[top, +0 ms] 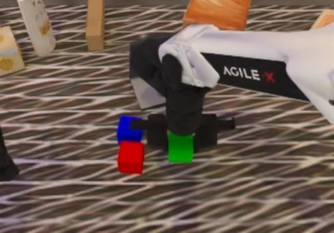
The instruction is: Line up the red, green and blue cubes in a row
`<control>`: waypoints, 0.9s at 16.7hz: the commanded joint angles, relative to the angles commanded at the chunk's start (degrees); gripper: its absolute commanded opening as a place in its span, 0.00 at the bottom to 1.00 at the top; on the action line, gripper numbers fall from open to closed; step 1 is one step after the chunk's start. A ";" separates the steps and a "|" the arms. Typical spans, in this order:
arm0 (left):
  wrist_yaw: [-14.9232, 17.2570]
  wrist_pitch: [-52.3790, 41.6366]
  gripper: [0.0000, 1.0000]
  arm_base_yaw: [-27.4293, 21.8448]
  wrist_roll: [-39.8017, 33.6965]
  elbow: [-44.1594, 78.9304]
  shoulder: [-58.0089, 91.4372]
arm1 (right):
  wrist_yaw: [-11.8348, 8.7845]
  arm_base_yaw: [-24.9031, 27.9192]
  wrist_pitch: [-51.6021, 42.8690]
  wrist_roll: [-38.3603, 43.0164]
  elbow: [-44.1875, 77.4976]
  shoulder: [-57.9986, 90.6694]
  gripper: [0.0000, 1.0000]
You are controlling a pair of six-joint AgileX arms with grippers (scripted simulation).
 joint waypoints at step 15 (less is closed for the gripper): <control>0.00 0.00 1.00 0.00 0.00 0.00 0.00 | 0.01 0.03 0.27 0.00 -0.25 0.10 0.83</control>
